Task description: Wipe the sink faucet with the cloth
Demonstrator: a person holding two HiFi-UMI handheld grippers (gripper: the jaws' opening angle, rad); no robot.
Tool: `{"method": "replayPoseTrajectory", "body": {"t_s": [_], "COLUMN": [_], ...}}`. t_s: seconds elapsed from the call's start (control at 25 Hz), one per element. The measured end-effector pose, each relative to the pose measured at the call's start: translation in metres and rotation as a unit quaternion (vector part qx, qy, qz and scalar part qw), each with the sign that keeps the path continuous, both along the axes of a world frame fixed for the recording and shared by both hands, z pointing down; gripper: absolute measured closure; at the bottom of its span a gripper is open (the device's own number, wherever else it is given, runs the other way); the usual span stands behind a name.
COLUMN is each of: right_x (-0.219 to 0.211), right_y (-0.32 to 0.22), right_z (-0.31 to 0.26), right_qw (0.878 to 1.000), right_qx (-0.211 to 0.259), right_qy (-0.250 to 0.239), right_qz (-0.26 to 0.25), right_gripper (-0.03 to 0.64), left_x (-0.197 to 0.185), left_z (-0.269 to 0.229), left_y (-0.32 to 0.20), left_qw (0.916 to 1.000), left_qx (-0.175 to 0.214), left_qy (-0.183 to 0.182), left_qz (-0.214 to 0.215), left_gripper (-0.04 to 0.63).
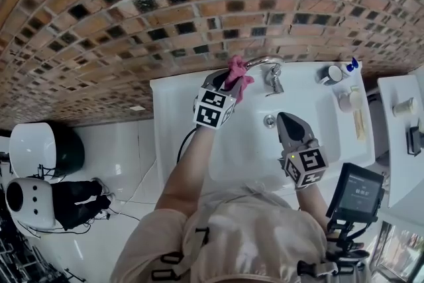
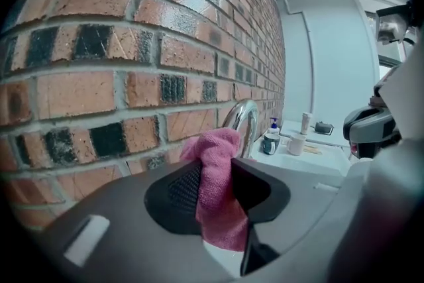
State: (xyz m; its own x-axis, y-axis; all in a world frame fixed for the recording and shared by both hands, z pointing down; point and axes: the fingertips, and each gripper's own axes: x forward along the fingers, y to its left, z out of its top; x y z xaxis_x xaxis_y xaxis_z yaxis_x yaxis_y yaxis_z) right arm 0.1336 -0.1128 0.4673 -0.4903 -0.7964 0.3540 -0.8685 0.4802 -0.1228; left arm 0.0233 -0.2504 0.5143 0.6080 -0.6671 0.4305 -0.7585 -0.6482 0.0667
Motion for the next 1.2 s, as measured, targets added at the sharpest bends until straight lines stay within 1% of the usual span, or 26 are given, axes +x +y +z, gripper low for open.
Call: {"method": "replayPoseTrajectory", "body": {"t_s": [0.08, 0.16, 0.24, 0.32, 0.36, 0.44, 0.56, 0.64, 0.76, 0.88, 1.04, 1.2], "right_x": [-0.001, -0.002, -0.001, 0.001, 0.002, 0.003, 0.003, 0.005, 0.013, 0.025, 0.042, 0.056], "right_y": [0.001, 0.000, -0.001, -0.001, 0.000, 0.001, 0.003, 0.006, 0.010, 0.013, 0.015, 0.017], "right_z": [0.000, -0.002, -0.004, -0.005, -0.005, -0.005, -0.005, -0.006, -0.006, 0.000, 0.007, 0.011], "right_qw": [1.000, 1.000, 1.000, 1.000, 1.000, 1.000, 1.000, 1.000, 1.000, 1.000, 0.999, 0.999], "right_qx": [0.002, 0.006, 0.010, 0.011, 0.011, 0.011, 0.011, 0.012, 0.011, 0.005, -0.003, -0.008], "right_qy": [0.000, -0.002, -0.004, -0.005, -0.006, -0.009, -0.015, -0.018, -0.021, -0.020, -0.021, -0.019], "right_qz": [-0.002, -0.003, -0.001, 0.001, 0.003, 0.005, 0.005, 0.004, 0.010, 0.022, 0.037, 0.049], "right_gripper": [0.632, 0.632, 0.632, 0.632, 0.632, 0.631, 0.632, 0.632, 0.632, 0.632, 0.632, 0.632], "left_x": [0.000, -0.002, -0.009, -0.015, -0.015, -0.003, 0.032, 0.052, 0.073, 0.096, 0.136, 0.159], "left_z": [0.005, 0.002, -0.013, -0.036, -0.049, -0.075, -0.102, -0.106, -0.103, -0.097, -0.080, -0.058], "left_y": [0.001, 0.002, 0.002, 0.002, 0.002, 0.003, 0.003, 0.000, -0.005, -0.004, 0.000, 0.001], "left_qw": [1.0000, 1.0000, 0.9993, 0.9973, 0.9962, 0.9948, 0.9929, 0.9924, 0.9915, 0.9896, 0.9883, 0.9884], "left_qx": [-0.004, 0.002, 0.020, 0.045, 0.058, 0.082, 0.103, 0.112, 0.125, 0.133, 0.128, 0.109], "left_qy": [-0.004, 0.001, 0.015, 0.034, 0.042, 0.051, 0.056, 0.039, -0.002, -0.028, -0.025, -0.031], "left_qz": [-0.001, -0.009, -0.027, -0.046, -0.048, -0.032, 0.015, 0.033, 0.035, 0.046, 0.078, 0.101], "left_gripper": [0.471, 0.471, 0.472, 0.472, 0.472, 0.472, 0.471, 0.472, 0.471, 0.471, 0.471, 0.471]}}
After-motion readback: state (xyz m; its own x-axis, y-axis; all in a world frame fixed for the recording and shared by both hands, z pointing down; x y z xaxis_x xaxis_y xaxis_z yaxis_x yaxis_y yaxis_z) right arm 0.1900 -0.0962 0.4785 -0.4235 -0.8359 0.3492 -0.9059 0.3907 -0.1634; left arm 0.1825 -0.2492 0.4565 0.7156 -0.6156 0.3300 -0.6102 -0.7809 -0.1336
